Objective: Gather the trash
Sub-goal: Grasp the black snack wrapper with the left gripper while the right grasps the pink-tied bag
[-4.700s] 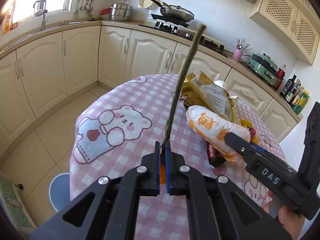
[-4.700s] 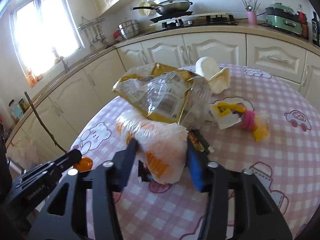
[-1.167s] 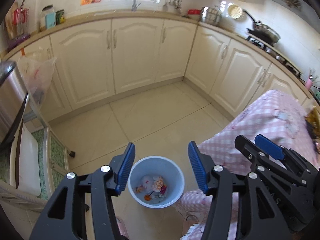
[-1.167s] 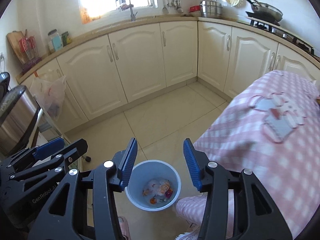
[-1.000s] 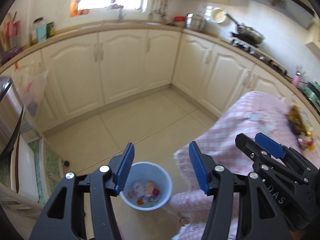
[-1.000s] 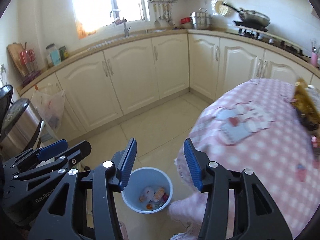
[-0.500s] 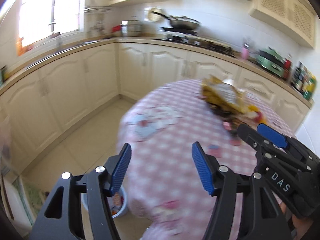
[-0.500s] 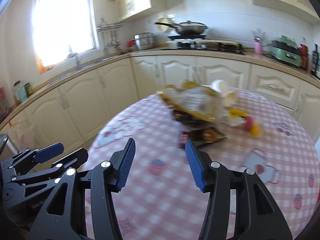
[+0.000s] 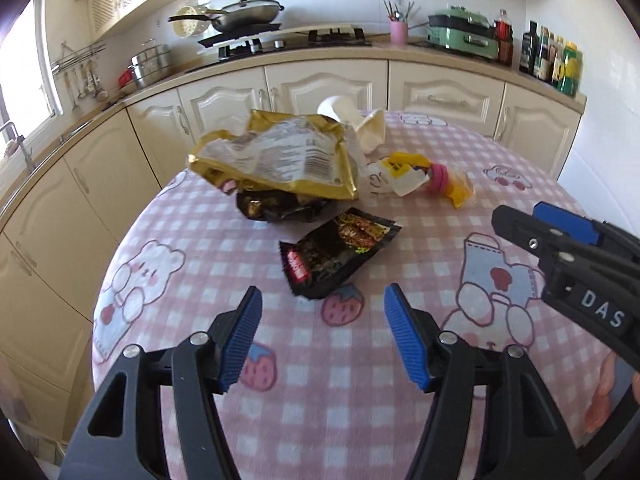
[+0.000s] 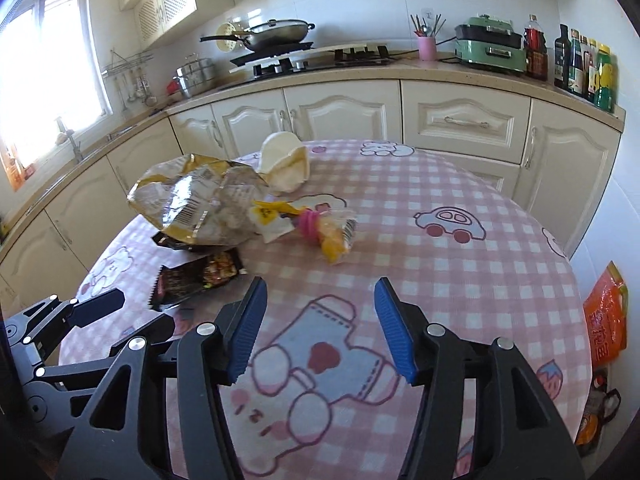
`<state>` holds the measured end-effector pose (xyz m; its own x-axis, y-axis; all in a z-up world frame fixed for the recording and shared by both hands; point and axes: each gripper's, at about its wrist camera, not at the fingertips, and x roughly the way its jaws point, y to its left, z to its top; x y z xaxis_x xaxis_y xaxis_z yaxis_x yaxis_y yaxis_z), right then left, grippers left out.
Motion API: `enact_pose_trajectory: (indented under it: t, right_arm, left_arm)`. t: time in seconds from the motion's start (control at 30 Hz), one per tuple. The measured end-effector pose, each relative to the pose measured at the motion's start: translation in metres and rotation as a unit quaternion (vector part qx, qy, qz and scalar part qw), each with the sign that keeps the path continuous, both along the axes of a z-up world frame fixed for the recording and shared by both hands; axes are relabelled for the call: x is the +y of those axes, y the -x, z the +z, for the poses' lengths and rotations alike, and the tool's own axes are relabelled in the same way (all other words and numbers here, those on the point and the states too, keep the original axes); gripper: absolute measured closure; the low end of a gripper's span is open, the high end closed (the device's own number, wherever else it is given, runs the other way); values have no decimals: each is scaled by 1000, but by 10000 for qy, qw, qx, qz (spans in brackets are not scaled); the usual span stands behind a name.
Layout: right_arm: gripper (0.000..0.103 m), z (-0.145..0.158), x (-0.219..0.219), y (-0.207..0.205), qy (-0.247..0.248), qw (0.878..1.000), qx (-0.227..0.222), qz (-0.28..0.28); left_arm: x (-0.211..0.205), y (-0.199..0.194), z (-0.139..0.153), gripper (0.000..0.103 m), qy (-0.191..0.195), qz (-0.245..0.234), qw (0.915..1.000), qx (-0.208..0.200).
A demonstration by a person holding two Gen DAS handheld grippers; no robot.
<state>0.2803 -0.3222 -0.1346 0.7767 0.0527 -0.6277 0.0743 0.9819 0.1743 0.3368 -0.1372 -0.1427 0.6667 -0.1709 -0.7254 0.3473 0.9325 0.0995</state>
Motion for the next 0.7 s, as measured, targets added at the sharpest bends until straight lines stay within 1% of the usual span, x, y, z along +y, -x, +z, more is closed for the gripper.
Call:
enact_pose_trajectory:
  t: [0.17,0.23,0.27,0.33,0.4,0.43,0.47,0.6,0.63,0.67,0.7]
  right_arm:
    - [48,-4,-7,-16,20,9999,160,15]
    - [46,-3,-9,-25,121,9997,221,50]
    - [45,-4,-8,-30,178,9995,254,82]
    - [44,-4,-7,-42,348,9987,336,126]
    - [42,-6,-5,-55,539,9975,411,178]
    - [42,-8,-4,-60,621,9968,468,189]
    - [42,-11,-4,-66,679,9960,533,235]
    - [42,-19,-4,-88,696,9940,762,372]
    - [42,-20,-4,-91,680,9937,795,397]
    - [47,-22,-3,-93,665,9933,851,421]
    - [62,-23,-3,-93,649,9930,875,460]
  left_arm:
    - [-11,-28,-12,41,-157,9,9997,171]
    - [-13,-37,-15,43,-201,0,9996,207]
    - [-13,-40,-16,46,-181,-26,9995,238]
    - [-14,-46,-16,47,-169,-60,9995,262]
    - [-15,-51,-16,50,-155,-136,9994,286]
    - [-15,-53,-16,57,-141,-149,9993,301]
    - [-14,-56,-17,66,-152,-142,9992,327]
    - [-7,-62,-20,70,64,-195,9987,465]
    - [-7,-62,-20,73,104,-191,9986,479]
    - [-4,-63,-20,75,185,-176,9984,507]
    - [-2,-63,-19,77,260,-152,9981,530]
